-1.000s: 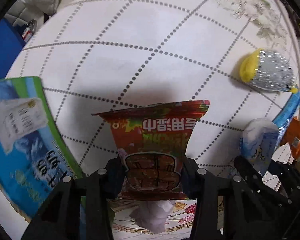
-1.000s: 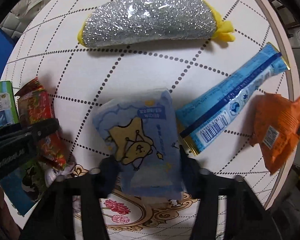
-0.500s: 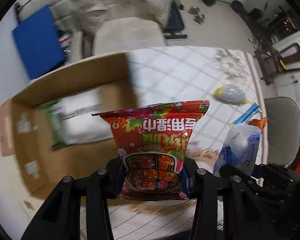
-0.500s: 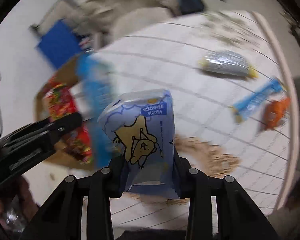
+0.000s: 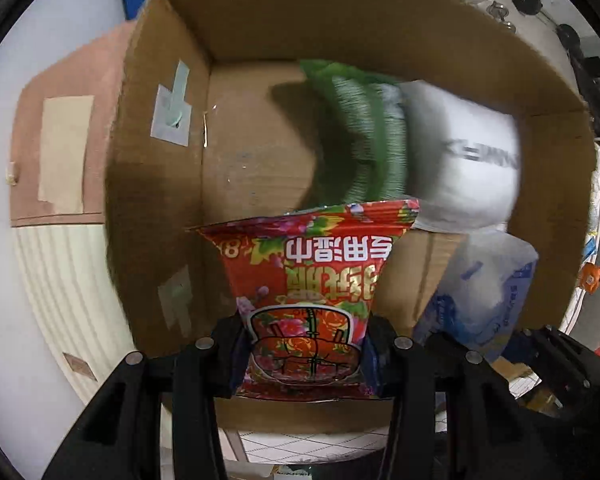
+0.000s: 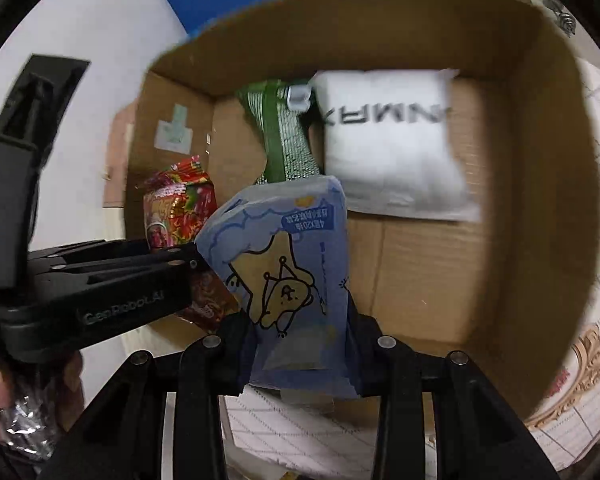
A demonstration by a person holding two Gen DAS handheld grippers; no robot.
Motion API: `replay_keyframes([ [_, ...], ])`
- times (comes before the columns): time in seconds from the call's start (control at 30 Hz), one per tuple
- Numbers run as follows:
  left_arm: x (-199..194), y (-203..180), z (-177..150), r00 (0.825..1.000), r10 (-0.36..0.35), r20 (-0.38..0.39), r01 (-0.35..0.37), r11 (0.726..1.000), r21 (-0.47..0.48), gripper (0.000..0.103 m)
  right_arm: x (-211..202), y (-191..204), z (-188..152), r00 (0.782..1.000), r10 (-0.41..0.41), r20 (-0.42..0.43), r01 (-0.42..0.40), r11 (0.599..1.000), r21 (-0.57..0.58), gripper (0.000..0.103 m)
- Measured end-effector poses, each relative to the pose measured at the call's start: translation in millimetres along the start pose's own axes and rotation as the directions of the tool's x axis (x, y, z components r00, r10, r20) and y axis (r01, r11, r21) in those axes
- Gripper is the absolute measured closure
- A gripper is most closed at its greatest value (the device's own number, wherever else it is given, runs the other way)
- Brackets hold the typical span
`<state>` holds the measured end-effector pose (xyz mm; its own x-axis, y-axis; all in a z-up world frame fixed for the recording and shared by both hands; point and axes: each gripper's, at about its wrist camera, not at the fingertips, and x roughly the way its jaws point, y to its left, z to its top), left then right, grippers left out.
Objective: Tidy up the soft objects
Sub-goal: 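Place both held packets in the box beside the bags and release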
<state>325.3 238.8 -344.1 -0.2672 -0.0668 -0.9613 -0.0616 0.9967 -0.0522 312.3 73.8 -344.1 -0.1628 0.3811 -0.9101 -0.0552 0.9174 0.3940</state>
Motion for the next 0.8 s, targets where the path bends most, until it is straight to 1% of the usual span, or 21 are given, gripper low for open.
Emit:
replay_keyframes([
  [0.13, 23, 4, 6, 0.998, -0.022, -0.05, 0.022, 1.0, 0.016, 0.061, 27, 5, 11, 0.999, -0.036, -0.036, 0.036, 0.999, 0.0, 0.064],
  [0.27, 39, 6, 6, 0.996, -0.022, -0.092, 0.025, 0.999, 0.027, 0.06, 47, 12, 9, 0.996, -0.045, -0.075, 0.044, 0.999, -0.006, 0.062],
  [0.37, 47, 5, 4, 0.992, -0.021, -0.127, 0.026, 0.999, 0.039, 0.059, 55, 20, 10, 0.994, -0.06, -0.089, 0.059, 0.998, -0.012, 0.058],
  [0.4, 47, 5, 3, 0.99, -0.031, -0.135, 0.036, 0.999, 0.034, 0.058, 57, 22, 11, 0.993, -0.066, -0.095, 0.065, 0.998, -0.015, 0.05],
  [0.43, 46, 4, 5, 0.989, -0.042, -0.143, 0.046, 0.999, 0.027, 0.052, 60, 24, 12, 0.992, -0.07, -0.107, 0.069, 0.997, -0.019, 0.044],
  [0.5, 40, 4, 5, 0.988, -0.064, -0.139, 0.067, 0.998, 0.013, 0.046, 59, 24, 14, 0.991, -0.064, -0.119, 0.063, 0.998, -0.02, 0.017],
  [0.53, 35, 4, 3, 0.988, -0.073, -0.133, 0.075, 0.997, 0.012, 0.043, 57, 27, 14, 0.99, -0.071, -0.121, 0.069, 0.997, -0.022, 0.013],
  [0.57, 30, 2, 2, 0.99, -0.067, -0.121, 0.07, 0.997, 0.017, 0.039, 54, 31, 17, 0.99, -0.08, -0.118, 0.078, 0.997, -0.025, 0.012],
  [0.6, 25, 2, 0, 0.993, -0.056, -0.106, 0.059, 0.998, 0.021, 0.027, 49, 33, 16, 0.989, -0.093, -0.111, 0.091, 0.995, -0.029, 0.012],
  [0.63, 16, 1, -3, 0.996, -0.042, -0.076, 0.044, 0.999, 0.026, 0.018, 42, 34, 20, 0.989, -0.099, -0.109, 0.097, 0.995, -0.029, 0.01],
  [0.67, 10, -1, -5, 0.997, -0.044, -0.063, 0.046, 0.999, 0.026, 0.017, 38, 35, 18, 0.989, -0.107, -0.106, 0.104, 0.994, -0.032, 0.005],
  [0.73, -3, -2, -14, 0.998, -0.052, -0.029, 0.053, 0.998, 0.015, 0.016, 24, 36, 17, 0.987, -0.132, -0.088, 0.129, 0.991, -0.039, 0.0],
  [0.77, -8, -3, -18, 0.998, -0.053, -0.013, 0.053, 0.998, 0.014, 0.013, 16, 36, 15, 0.987, -0.147, -0.069, 0.144, 0.989, -0.044, 0.0],
  [0.8, -15, -6, -23, 0.999, -0.052, 0.012, 0.051, 0.999, 0.012, 0.005, 9, 36, 14, 0.986, -0.156, -0.055, 0.153, 0.987, -0.047, 0.0],
])
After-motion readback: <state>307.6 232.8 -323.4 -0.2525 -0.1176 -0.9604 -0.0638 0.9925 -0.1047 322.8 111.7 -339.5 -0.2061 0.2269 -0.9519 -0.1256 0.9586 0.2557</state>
